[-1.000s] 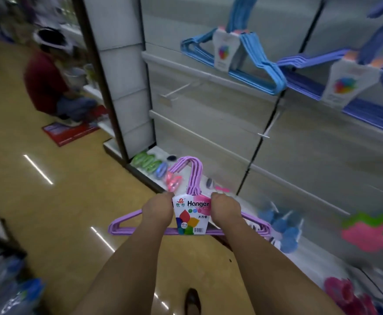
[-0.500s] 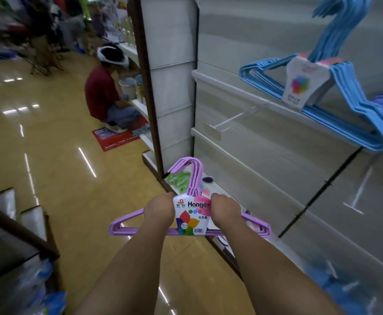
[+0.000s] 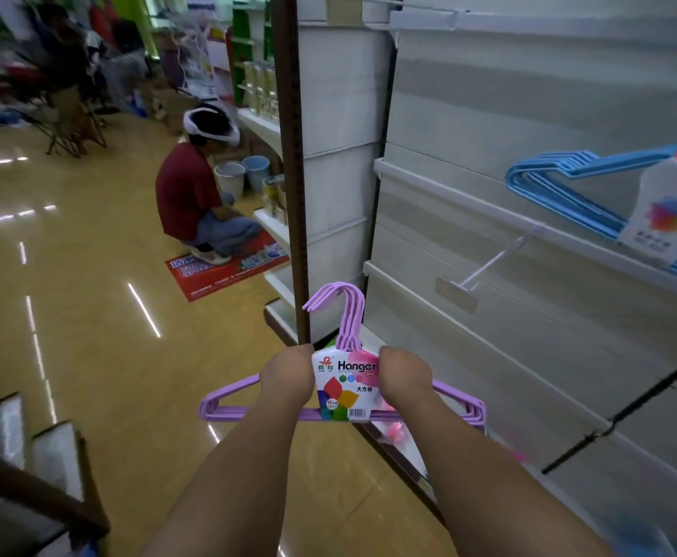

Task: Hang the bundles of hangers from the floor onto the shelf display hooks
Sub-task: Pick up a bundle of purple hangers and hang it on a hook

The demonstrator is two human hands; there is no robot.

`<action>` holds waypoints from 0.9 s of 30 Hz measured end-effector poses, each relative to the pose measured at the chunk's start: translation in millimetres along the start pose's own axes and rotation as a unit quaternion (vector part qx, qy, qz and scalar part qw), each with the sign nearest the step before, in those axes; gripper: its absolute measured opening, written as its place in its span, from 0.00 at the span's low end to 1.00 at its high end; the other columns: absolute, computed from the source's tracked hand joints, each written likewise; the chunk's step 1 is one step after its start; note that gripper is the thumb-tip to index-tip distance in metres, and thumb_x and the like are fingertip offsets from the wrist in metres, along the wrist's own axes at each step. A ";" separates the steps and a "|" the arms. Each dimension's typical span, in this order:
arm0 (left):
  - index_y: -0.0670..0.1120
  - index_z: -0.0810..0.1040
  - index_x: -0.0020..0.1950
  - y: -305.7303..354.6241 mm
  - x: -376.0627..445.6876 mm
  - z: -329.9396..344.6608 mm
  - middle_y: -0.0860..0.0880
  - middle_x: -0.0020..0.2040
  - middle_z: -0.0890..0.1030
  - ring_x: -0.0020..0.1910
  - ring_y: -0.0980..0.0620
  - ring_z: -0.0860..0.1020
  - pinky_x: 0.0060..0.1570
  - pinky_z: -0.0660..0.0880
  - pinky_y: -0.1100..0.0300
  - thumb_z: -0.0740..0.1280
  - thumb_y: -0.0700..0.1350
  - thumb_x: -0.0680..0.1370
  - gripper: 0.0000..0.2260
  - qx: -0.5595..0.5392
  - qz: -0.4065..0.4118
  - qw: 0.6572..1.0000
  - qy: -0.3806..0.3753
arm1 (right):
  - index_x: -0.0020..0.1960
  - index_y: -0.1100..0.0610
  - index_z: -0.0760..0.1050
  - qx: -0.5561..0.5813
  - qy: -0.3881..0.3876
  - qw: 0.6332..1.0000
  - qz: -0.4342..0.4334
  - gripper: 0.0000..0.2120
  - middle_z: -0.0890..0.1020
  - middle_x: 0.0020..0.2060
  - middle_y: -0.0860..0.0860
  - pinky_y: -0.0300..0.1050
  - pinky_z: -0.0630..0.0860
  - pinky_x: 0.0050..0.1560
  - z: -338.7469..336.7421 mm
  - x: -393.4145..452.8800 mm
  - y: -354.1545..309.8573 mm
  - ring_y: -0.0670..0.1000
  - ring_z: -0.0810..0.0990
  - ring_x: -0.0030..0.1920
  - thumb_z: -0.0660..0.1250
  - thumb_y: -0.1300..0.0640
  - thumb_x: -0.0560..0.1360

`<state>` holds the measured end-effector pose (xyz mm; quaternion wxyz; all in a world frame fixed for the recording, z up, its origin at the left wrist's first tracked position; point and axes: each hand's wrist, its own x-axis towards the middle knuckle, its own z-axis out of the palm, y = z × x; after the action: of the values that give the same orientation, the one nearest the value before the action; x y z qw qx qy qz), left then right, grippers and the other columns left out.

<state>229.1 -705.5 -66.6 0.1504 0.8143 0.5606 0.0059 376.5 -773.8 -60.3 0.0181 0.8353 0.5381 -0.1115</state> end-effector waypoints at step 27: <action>0.50 0.74 0.52 -69.7 241.0 -85.6 0.49 0.48 0.80 0.47 0.49 0.78 0.47 0.77 0.55 0.64 0.42 0.76 0.06 0.028 0.140 0.989 -0.030 | 0.61 0.59 0.70 0.029 0.020 0.988 0.148 0.12 0.78 0.58 0.56 0.51 0.74 0.56 -44.3 189.6 -110.7 0.57 0.78 0.58 0.58 0.62 0.79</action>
<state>239.8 -442.0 -40.7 0.1418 0.8887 0.4359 -0.0138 359.0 -550.9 -46.2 -0.0006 0.9079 0.4054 -0.1063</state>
